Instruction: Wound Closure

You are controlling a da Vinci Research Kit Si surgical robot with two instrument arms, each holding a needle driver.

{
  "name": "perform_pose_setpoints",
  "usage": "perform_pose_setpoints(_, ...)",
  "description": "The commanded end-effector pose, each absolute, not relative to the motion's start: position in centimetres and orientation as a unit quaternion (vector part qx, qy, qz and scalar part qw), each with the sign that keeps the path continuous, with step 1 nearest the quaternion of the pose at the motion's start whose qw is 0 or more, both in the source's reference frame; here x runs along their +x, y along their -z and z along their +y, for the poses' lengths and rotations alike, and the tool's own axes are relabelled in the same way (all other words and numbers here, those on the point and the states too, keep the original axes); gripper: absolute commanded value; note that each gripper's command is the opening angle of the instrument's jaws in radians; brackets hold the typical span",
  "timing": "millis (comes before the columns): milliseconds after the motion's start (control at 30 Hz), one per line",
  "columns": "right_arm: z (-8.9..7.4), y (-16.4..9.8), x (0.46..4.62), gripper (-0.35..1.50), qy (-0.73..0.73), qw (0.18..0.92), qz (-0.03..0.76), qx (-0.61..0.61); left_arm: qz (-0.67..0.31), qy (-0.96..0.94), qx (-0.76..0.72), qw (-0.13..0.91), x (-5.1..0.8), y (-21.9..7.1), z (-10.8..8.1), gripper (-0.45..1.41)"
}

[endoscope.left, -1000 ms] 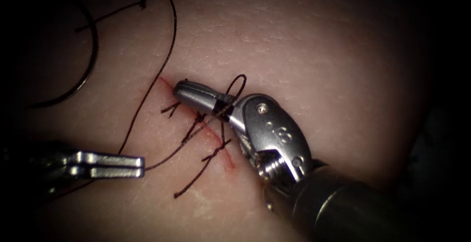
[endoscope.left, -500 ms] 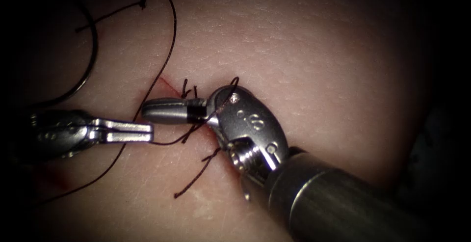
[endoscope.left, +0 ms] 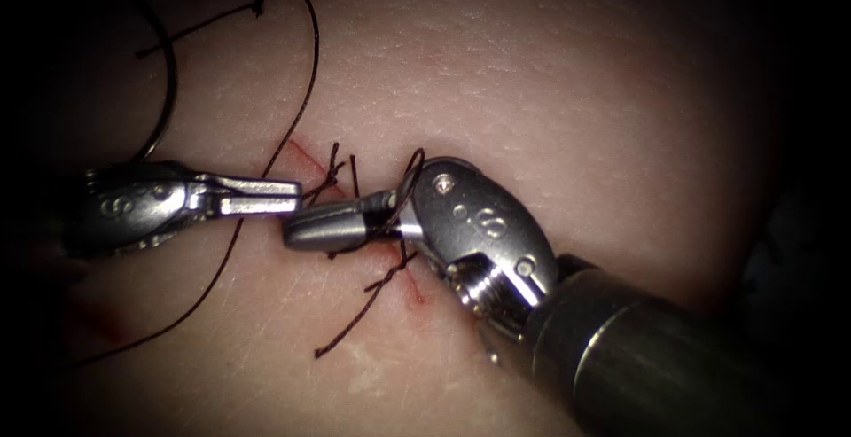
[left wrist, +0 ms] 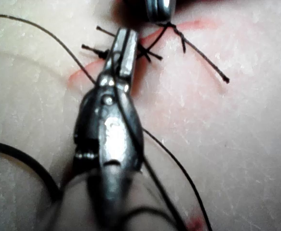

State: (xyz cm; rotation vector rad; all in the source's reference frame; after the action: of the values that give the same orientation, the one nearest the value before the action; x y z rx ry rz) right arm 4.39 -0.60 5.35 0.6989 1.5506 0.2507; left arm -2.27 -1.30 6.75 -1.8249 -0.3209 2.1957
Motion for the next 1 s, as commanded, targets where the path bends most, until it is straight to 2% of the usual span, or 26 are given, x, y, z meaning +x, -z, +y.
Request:
perform_pose_setpoints(33, -0.63, -5.41, 4.48, -0.35, -0.099, 0.652, 0.685, 0.311, -0.114, -0.757, -0.629, 0.133, -2.33, -6.84, -1.39, -0.45)
perform_pose_setpoints(200, -0.69, -5.4, 4.51, -0.35, -0.059, 0.667, 0.665, 0.332, -0.118, -0.758, -0.629, 0.13, -2.43, -6.9, -1.41, -0.45)
perform_pose_setpoints(433, -0.87, -5.44, 4.57, -0.35, 0.054, 0.748, 0.568, 0.338, -0.119, -0.757, -0.63, 0.13, -2.44, -6.89, -1.41, -0.45)
perform_pose_setpoints(633, -1.0, -5.44, 4.62, -0.35, 0.1, 0.763, 0.541, 0.339, -0.122, -0.755, -0.631, 0.127, -2.4, -6.87, -1.42, -0.45)
perform_pose_setpoints(733, -1.06, -5.44, 4.68, 0.0, 0.116, 0.767, 0.533, 0.338, -0.122, -0.755, -0.631, 0.127, -2.39, -6.87, -1.42, -0.45)
perform_pose_setpoints(767, -1.13, -5.44, 4.74, 0.17, 0.13, 0.77, 0.523, 0.341, -0.122, -0.755, -0.632, 0.127, -2.39, -6.87, -1.42, -0.45)
perform_pose_setpoints(1000, -1.32, -5.49, 4.89, 0.59, 0.172, 0.784, 0.488, 0.344, -0.122, -0.756, -0.631, 0.126, -2.36, -6.86, -1.45, -0.45)
